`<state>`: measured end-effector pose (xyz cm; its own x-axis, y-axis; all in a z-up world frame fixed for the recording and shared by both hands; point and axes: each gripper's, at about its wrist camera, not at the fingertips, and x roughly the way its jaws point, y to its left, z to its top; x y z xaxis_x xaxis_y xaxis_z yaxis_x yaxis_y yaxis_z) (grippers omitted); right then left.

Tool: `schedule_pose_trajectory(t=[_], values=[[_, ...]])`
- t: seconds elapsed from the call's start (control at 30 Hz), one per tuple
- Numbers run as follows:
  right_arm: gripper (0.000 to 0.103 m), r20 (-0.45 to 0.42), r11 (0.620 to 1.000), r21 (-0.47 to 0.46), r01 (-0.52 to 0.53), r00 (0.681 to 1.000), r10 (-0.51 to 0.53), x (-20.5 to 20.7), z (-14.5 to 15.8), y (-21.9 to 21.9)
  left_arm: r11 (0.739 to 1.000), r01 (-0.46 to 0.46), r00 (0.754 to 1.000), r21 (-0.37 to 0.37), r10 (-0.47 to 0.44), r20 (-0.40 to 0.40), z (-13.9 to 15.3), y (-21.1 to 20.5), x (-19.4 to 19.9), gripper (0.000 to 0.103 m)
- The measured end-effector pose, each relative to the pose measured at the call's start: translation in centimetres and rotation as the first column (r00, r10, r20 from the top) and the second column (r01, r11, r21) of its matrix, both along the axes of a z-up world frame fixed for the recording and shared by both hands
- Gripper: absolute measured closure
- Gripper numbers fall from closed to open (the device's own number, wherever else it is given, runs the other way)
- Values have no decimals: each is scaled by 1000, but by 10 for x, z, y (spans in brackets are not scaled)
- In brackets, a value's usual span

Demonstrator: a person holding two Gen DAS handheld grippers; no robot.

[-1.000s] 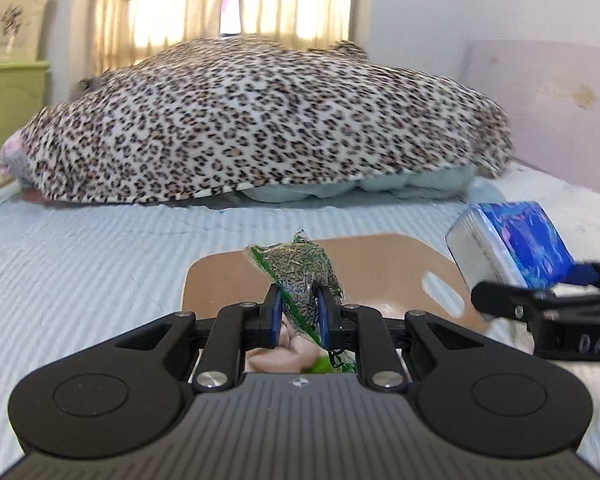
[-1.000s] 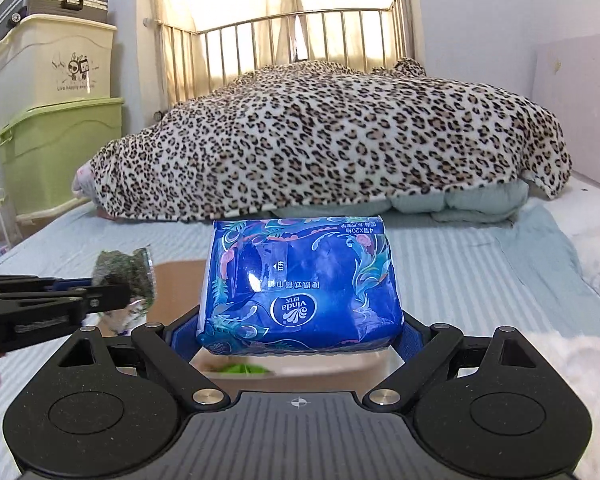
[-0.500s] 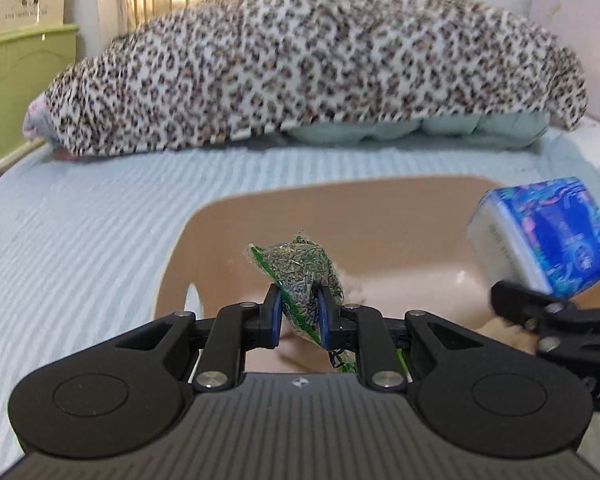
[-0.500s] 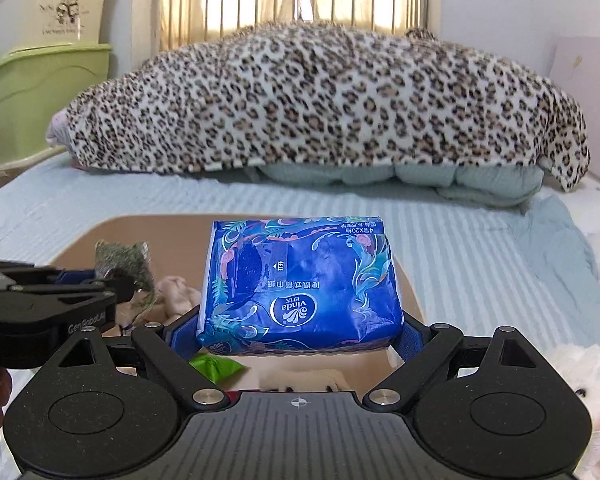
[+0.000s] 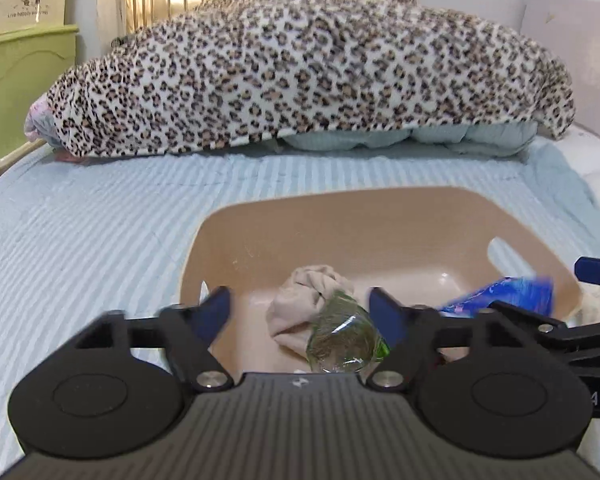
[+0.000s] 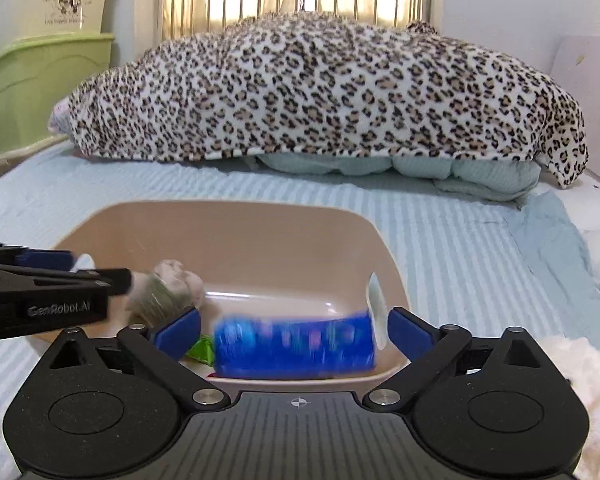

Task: Organize objects
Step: 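Lift the herb bag and tissue pack over the basket and release both, then grasp the black cube with the left tool while the right tool grasps the dark small box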

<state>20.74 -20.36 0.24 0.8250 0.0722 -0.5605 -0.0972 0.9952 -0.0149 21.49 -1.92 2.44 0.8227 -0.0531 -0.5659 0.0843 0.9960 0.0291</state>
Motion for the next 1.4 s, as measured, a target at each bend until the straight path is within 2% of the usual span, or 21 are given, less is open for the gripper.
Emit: schedule_pose_trajectory(t=[0.13,0.3,0.47,0.63,0.8,1.1,1.2,1.27,1.4], values=[[0,5,1000,16,-5,1000,5,-19,8,-5,999,35,999,18,-35,-1,11,-1,-20,22],[0,-13,999,49,-24,1000,25,-46,15,-9,995,97,994,12,-97,-48,16,6,-41,21],[0,-67,999,24,-41,997,42,-63,7,-5,992,114,991,61,-109,-80,10,9,-57,20],[0,-128,998,-4,-68,990,67,-70,-5,5,988,135,979,76,-121,-166,-6,14,-60,20],[0,-203,995,-24,-95,975,88,-70,-23,13,983,142,957,120,-106,-270,-29,14,-55,20],[1,-294,989,-7,-150,945,141,-58,-54,27,978,129,938,162,-67,-341,-58,23,-43,20],[3,-318,984,-7,-176,934,164,-53,-61,35,978,132,937,163,-69,-343,-60,22,-41,20],[7,-335,982,-29,-188,927,168,-49,-67,40,979,131,936,156,-71,-344,-60,22,-39,20],[11,-355,980,-85,-182,924,141,-42,-78,42,987,131,934,92,-92,-346,-56,20,-37,20]])
